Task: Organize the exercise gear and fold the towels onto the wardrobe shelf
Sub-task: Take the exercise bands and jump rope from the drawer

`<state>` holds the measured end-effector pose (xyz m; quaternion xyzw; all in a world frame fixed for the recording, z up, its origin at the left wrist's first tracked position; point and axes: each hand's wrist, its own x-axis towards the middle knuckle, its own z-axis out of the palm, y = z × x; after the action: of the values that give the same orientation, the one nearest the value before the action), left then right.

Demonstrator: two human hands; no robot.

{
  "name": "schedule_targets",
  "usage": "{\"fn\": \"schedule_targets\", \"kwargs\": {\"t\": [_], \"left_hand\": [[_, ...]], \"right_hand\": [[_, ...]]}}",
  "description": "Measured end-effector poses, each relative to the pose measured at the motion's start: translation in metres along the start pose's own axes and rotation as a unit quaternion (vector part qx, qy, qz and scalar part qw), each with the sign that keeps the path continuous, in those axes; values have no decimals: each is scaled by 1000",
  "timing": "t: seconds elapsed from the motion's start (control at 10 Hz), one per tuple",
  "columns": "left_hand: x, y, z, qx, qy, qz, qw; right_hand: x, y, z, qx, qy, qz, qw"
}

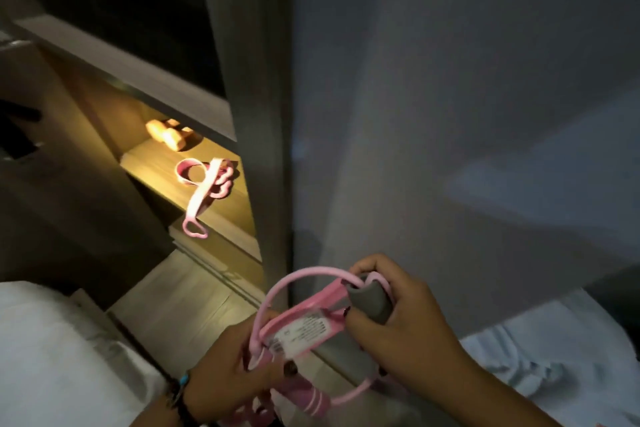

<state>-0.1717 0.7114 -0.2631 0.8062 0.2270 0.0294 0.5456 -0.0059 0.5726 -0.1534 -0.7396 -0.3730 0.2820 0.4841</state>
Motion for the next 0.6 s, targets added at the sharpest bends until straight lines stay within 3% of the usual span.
{"fn": "schedule_targets", "kwargs": {"t": [0.1,0.2,0.3,0.6], "left_hand": [[-35,-9,-52,-453,26,143,879],[-21,-37,-87,-188,-25,-61,980],[-34,-53,-129,-145,78,-129,978],[-7,-64,-177,-189,339,-159,908]], "right_hand": [[29,-10,27,-28,-55,-8,998],[58,-19,56,-47,-69,-16,996],[86,-26,87,-35,-75,-27,996],[155,-41,160,8,-80,-31,996]]}}
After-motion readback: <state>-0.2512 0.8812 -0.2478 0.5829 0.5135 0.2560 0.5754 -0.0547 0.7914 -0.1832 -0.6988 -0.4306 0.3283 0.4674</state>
